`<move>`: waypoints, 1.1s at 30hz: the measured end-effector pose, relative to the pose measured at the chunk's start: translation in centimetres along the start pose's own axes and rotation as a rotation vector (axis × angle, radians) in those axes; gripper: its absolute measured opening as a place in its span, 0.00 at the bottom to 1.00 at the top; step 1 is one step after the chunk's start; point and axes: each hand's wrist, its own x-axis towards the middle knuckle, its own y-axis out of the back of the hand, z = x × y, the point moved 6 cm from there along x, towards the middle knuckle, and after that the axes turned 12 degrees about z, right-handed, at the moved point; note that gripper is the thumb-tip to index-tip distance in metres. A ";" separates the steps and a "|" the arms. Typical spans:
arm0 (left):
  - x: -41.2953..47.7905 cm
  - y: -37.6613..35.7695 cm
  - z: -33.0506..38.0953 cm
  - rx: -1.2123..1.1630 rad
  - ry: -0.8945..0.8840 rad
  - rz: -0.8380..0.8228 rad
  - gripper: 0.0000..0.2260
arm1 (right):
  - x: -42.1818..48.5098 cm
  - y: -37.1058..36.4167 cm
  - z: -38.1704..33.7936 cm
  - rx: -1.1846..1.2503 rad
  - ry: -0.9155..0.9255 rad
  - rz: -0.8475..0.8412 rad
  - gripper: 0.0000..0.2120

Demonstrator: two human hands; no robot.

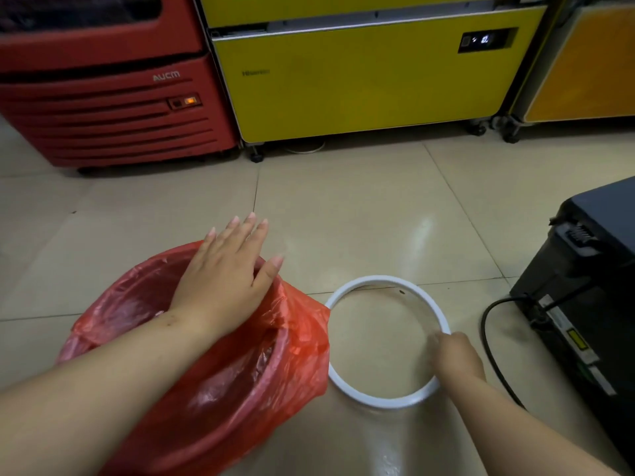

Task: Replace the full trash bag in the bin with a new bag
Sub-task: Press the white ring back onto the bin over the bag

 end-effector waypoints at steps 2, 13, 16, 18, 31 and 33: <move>0.0 0.6 -0.4 0.003 -0.001 0.015 0.36 | 0.0 1.6 -1.0 0.039 0.047 0.059 0.14; 0.1 6.9 -7.3 -0.078 0.149 0.112 0.27 | -3.4 20.8 -17.1 0.064 0.255 0.357 0.19; -0.5 9.5 -9.9 -0.255 0.252 0.210 0.25 | -8.6 22.2 -22.0 0.093 0.382 0.309 0.23; -1.3 10.7 -11.7 -0.336 0.315 0.260 0.26 | -12.2 21.7 -24.1 0.118 0.462 0.257 0.24; -9.9 7.5 -17.7 -0.687 0.811 0.096 0.22 | -23.7 14.9 -25.2 0.003 0.644 0.015 0.27; -10.7 7.0 -17.8 -0.702 0.795 0.072 0.19 | -24.1 14.2 -24.5 -0.041 0.630 -0.004 0.23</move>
